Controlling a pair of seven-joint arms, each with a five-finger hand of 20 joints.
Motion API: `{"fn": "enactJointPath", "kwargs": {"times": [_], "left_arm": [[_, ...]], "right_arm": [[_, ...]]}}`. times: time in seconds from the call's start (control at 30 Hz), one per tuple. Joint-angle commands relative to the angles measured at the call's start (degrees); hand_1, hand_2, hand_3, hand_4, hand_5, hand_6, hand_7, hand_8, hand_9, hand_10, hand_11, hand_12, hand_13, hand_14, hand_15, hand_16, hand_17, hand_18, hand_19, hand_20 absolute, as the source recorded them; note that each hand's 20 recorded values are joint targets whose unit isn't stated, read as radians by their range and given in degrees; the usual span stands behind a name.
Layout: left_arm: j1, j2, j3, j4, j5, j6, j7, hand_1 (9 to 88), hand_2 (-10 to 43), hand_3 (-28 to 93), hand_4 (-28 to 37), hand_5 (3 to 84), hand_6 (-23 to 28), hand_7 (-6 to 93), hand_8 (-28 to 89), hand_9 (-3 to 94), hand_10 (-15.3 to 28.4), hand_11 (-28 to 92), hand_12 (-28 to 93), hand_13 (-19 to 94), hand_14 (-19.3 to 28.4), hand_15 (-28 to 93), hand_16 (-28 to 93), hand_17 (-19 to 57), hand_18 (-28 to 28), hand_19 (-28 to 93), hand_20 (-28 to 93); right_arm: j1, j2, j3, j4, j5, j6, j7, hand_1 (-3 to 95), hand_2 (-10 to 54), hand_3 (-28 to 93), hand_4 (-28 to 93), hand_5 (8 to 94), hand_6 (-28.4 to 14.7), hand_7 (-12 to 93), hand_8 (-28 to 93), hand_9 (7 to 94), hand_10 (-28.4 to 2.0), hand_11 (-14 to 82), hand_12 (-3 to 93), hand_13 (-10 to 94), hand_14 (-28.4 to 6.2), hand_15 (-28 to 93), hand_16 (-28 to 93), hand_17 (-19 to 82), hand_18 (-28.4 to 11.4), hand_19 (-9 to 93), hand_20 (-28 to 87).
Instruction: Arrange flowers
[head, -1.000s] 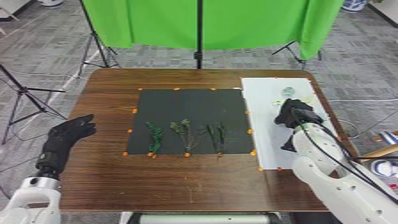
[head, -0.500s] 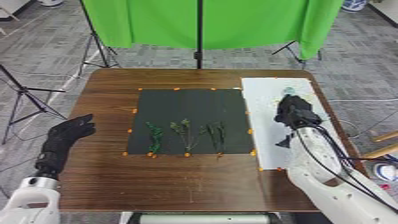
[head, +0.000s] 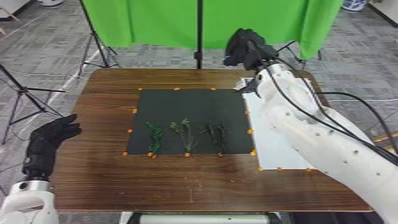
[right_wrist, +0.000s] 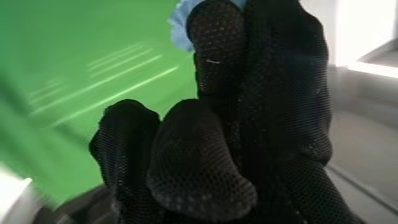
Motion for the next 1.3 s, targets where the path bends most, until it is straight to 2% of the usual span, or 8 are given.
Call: {"fn": "enactJointPath", "kwargs": {"times": [0.03, 0.2, 0.33, 0.37, 0.5, 0.73, 0.9, 1.3], "left_arm": [[0.02, -0.03, 0.63, 0.40, -0.14, -1.21, 0.16, 26.5, 27.5, 70, -27.3, 50.5, 6.4, 13.3, -7, 49.0, 15.2, 23, 10, 42, 19.1, 26, -4, 11.2, 13.6, 15, 19], [-1.16, 0.26, 1.85, 0.91, -0.44, -1.14, 0.57, 27.0, 27.2, 70, -26.2, 50.2, 6.3, 13.4, -7, 48.9, 15.2, 23, 10, 42, 19.0, 26, -4, 11.3, 13.5, 15, 19], [-1.36, 0.28, 2.37, 1.00, -0.79, -1.01, 0.79, 27.3, 27.0, 70, -25.9, 50.2, 6.3, 13.4, -7, 49.0, 15.2, 23, 10, 42, 19.0, 26, -4, 11.3, 13.5, 15, 19], [-2.15, 0.49, 2.96, 1.43, -0.85, -1.23, 0.80, 27.3, 27.0, 70, -25.9, 50.2, 6.3, 13.4, -7, 49.0, 15.2, 23, 10, 42, 19.0, 26, -4, 11.3, 13.5, 15, 19], [-3.02, 0.41, 3.86, 1.90, -0.93, -1.56, 1.03, 27.4, 27.1, 69, -26.0, 50.2, 6.4, 13.4, -7, 49.0, 15.3, 23, 10, 42, 18.9, 26, -4, 11.3, 13.5, 14, 19], [-4.72, 0.80, 5.27, 2.74, -1.21, -2.17, 1.06, 27.5, 27.2, 69, -26.4, 50.2, 6.4, 13.5, -7, 49.0, 15.2, 23, 10, 42, 19.0, 26, -4, 11.3, 13.5, 14, 19], [-5.74, 0.78, 6.08, 3.20, -1.01, -2.98, 0.76, 27.0, 27.1, 69, -26.5, 50.1, 6.4, 13.5, -7, 49.0, 15.2, 23, 10, 42, 19.1, 26, -4, 11.3, 13.5, 14, 19], [-5.81, 0.66, 6.35, 3.43, -1.00, -3.82, 0.61, 24.7, 24.2, 69, -27.0, 49.9, 6.6, 13.1, -7, 48.9, 15.2, 23, 10, 42, 19.2, 26, -4, 11.1, 13.5, 14, 19]], "right_arm": [[7.68, -18.04, -7.05, 6.33, -1.28, -14.08, -7.60, 93.0, -9.5, -28, 46, 80.6, -1.1, 23, 16, 92.7, -8.3, 11.1, 46.9, 92, 0.6, 66, 38, 67, -13.0, 93, 66], [6.94, -22.56, -10.85, 8.63, -2.75, -19.39, -9.60, 92.3, -9.5, -28, 47, 79.1, -0.3, 25, 16, 92.1, -7.7, 11.3, 47.9, 91, 0.3, 67, 38, 66, -13.2, 93, 67], [5.77, -25.62, -12.84, 10.10, -4.54, -23.28, -11.28, 92.0, -9.5, -28, 48, 78.7, -0.1, 26, 15, 92.0, -7.5, 11.3, 48.0, 91, 0.2, 67, 38, 65, -13.3, 93, 67], [5.29, -25.99, -13.05, 10.22, -4.96, -23.99, -11.57, 92.0, -9.5, -28, 48, 78.6, 0.0, 26, 15, 92.0, -7.5, 11.4, 48.0, 91, 0.2, 67, 38, 65, -13.4, 93, 66], [4.13, -27.14, -14.73, 10.69, -6.33, -25.18, -11.48, 91.7, -9.5, -28, 48, 78.5, 0.1, 26, 14, 91.8, -7.5, 11.5, 48.2, 90, 0.1, 67, 38, 65, -13.4, 93, 66], [1.91, -28.20, -15.37, 12.84, -8.74, -23.68, -11.34, 91.2, -9.5, -28, 48, 78.1, 0.6, 27, 14, 91.4, -7.4, 11.6, 48.7, 90, -0.2, 68, 38, 65, -13.5, 93, 66], [1.75, -27.98, -17.33, 14.84, -11.50, -17.73, -9.81, 90.4, -9.5, -28, 49, 77.5, 1.0, 27, 12, 91.1, -7.5, 11.9, 49.6, 90, -0.3, 68, 37, 65, -13.4, 93, 66], [0.40, -27.47, -17.18, 16.26, -14.31, -20.35, -9.09, 85.3, -9.2, -28, 50, 72.4, 2.0, 25, 9, 88.0, -7.8, 12.7, 50.1, 88, -0.8, 67, 37, 63, -13.7, 93, 63]]}}
